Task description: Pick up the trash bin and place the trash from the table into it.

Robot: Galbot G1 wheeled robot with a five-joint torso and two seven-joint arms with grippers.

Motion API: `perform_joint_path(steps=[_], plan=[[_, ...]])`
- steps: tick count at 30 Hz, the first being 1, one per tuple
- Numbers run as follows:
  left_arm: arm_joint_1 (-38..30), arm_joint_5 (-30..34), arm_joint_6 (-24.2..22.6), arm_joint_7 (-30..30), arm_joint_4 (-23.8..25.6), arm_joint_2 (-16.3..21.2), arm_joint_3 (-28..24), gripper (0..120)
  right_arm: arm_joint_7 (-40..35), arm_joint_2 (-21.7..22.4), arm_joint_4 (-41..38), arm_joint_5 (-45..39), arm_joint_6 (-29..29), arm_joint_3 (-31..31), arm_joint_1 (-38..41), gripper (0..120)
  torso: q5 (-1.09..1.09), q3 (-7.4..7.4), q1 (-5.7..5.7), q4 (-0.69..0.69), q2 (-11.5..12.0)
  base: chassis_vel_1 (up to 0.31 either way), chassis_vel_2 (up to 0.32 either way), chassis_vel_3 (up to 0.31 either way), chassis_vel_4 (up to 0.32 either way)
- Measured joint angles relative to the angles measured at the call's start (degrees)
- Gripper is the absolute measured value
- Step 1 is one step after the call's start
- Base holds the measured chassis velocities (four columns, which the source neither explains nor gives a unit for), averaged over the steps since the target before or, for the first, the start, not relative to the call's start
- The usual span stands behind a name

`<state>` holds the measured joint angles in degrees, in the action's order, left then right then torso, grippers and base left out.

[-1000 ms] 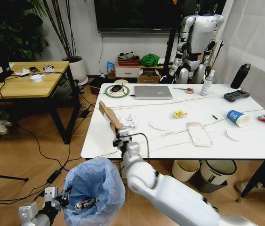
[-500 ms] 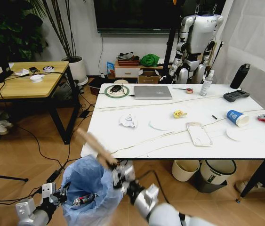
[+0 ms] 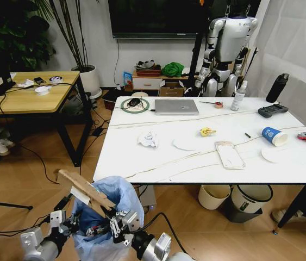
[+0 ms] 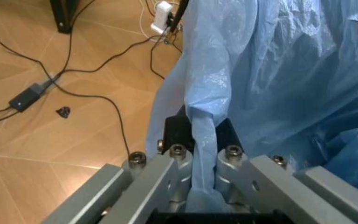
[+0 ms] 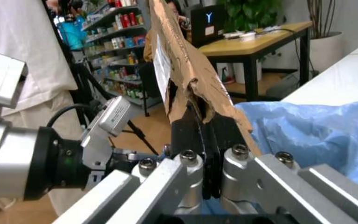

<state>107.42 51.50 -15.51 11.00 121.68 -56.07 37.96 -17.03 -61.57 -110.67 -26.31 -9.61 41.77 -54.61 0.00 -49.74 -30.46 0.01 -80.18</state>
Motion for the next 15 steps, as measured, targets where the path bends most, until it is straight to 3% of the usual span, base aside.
perform_joint_path(steps=[15], plan=[[0.33,0.76,-0.11,0.21,0.61,0.11,0.42,0,-3.11,3.87,-1.62,5.11,-0.89,-5.13,-2.69,51,0.00,0.00,-0.01,0.00,0.00,0.000,0.000,0.000,0.000]])
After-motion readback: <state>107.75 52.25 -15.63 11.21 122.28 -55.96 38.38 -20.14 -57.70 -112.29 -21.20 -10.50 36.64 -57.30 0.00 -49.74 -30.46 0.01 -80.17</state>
